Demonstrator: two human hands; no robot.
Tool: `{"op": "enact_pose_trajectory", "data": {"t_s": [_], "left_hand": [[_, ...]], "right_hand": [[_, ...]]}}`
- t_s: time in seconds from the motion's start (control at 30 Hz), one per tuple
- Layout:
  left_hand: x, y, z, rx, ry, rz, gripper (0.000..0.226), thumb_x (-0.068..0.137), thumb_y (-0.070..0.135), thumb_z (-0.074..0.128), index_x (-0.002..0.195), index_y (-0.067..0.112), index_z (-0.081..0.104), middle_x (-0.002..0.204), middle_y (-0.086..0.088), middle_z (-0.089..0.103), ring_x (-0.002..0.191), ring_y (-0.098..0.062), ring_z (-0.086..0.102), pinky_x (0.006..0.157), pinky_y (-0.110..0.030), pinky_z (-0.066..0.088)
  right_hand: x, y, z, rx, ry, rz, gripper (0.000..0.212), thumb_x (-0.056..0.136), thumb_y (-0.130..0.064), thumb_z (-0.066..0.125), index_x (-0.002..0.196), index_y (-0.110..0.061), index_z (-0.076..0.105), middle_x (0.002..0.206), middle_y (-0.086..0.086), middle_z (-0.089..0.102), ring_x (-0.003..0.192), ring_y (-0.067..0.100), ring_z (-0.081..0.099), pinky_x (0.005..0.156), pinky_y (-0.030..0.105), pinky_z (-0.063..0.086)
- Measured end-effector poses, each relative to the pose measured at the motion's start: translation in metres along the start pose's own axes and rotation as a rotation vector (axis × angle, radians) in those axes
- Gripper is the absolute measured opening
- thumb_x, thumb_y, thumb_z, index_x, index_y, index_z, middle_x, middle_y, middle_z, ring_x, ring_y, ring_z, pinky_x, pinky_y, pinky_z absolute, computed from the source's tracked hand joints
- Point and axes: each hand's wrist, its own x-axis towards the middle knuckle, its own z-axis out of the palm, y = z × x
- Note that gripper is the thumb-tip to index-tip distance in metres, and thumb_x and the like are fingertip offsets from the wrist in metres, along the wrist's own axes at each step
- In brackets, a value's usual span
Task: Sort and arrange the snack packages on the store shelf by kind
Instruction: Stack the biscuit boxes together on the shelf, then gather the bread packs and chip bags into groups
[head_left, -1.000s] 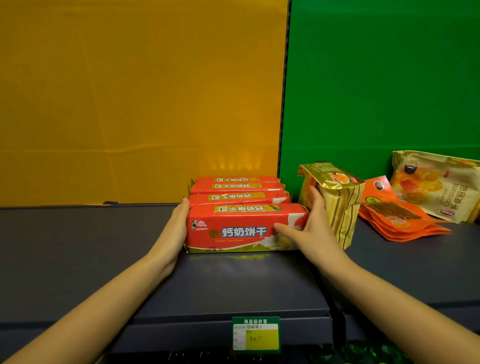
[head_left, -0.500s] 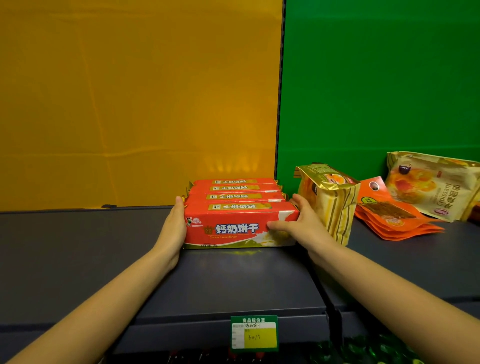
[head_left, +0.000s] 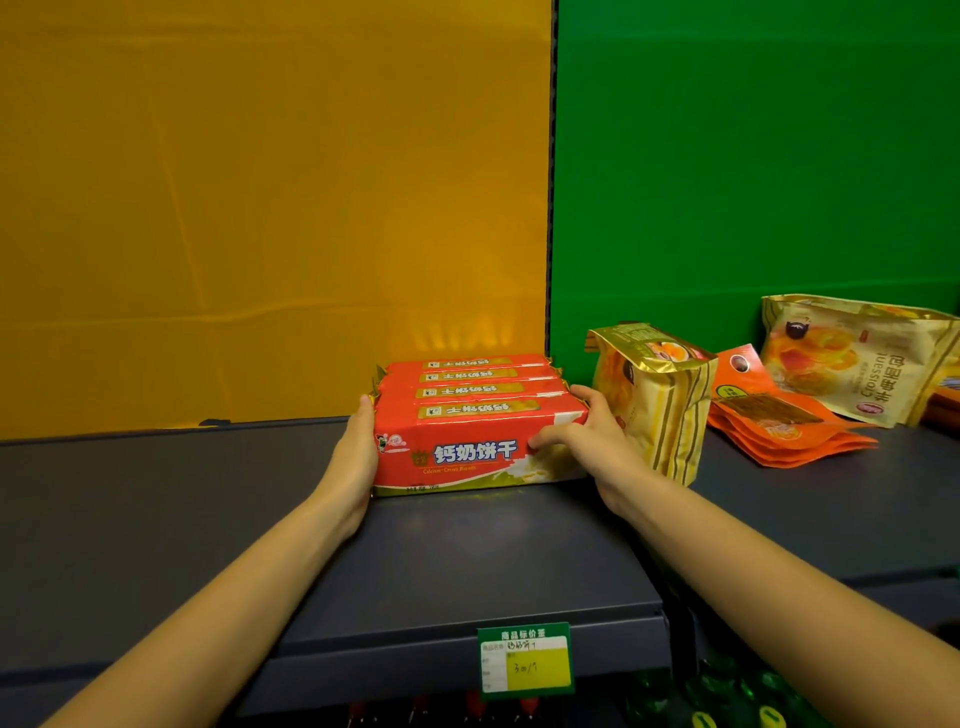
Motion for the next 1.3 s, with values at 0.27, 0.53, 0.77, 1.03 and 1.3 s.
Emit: {"op": "enact_pose_trajectory", "data": {"t_s": [0.27, 0.53, 0.77, 1.03, 1.3], "left_hand": [[-0.007, 0.014, -0.005, 0.256, 0.069, 0.207, 0.047, 0.098, 0.035, 0.034, 0.140, 0.012, 0.033, 0.123, -0.005, 0.052, 0.102, -0.017, 0.054, 0.077, -0.025, 0.041], [-0.043, 0.040, 0.011, 0.596, 0.154, 0.750, 0.035, 0.086, 0.031, 0.054, 0.111, 0.006, 0.057, 0.114, -0.009, 0.056, 0.108, -0.021, 0.051, 0.088, -0.028, 0.036], [-0.100, 0.058, 0.084, 0.611, -0.044, 0.850, 0.011, 0.089, 0.024, 0.056, 0.089, 0.015, 0.062, 0.089, -0.001, 0.064, 0.083, -0.019, 0.059, 0.068, -0.022, 0.044], [-0.156, 0.024, 0.202, 0.568, -0.246, 0.888, 0.029, 0.078, 0.047, 0.046, 0.076, 0.024, 0.062, 0.082, 0.008, 0.063, 0.067, -0.011, 0.057, 0.055, -0.017, 0.041], [-0.173, -0.018, 0.342, 0.620, -0.363, 0.826, 0.027, 0.074, 0.054, 0.042, 0.074, 0.033, 0.058, 0.071, 0.006, 0.066, 0.066, -0.011, 0.060, 0.066, -0.038, 0.050]], "right_hand": [[-0.022, -0.017, -0.015, -0.223, 0.013, -0.124, 0.076, 0.082, -0.013, 0.065, 0.145, -0.014, 0.022, 0.143, 0.006, 0.042, 0.110, 0.011, 0.046, 0.080, 0.023, 0.048], [-0.055, -0.030, -0.063, -0.301, -0.045, -0.369, 0.031, 0.084, -0.008, 0.062, 0.114, -0.015, 0.058, 0.103, -0.010, 0.059, 0.099, 0.007, 0.055, 0.083, 0.016, 0.046], [-0.068, -0.018, -0.142, -0.279, -0.061, -0.457, 0.020, 0.084, -0.006, 0.063, 0.079, -0.025, 0.065, 0.087, -0.002, 0.068, 0.084, 0.011, 0.062, 0.082, 0.025, 0.050], [-0.079, 0.009, -0.259, -0.327, -0.001, -0.373, 0.023, 0.082, -0.004, 0.063, 0.072, -0.025, 0.065, 0.079, -0.007, 0.066, 0.076, 0.011, 0.059, 0.079, 0.025, 0.048], [-0.087, 0.043, -0.388, -0.419, 0.167, -0.289, 0.026, 0.082, -0.008, 0.064, 0.069, -0.030, 0.065, 0.073, -0.009, 0.066, 0.073, 0.010, 0.060, 0.068, 0.009, 0.044]]}}
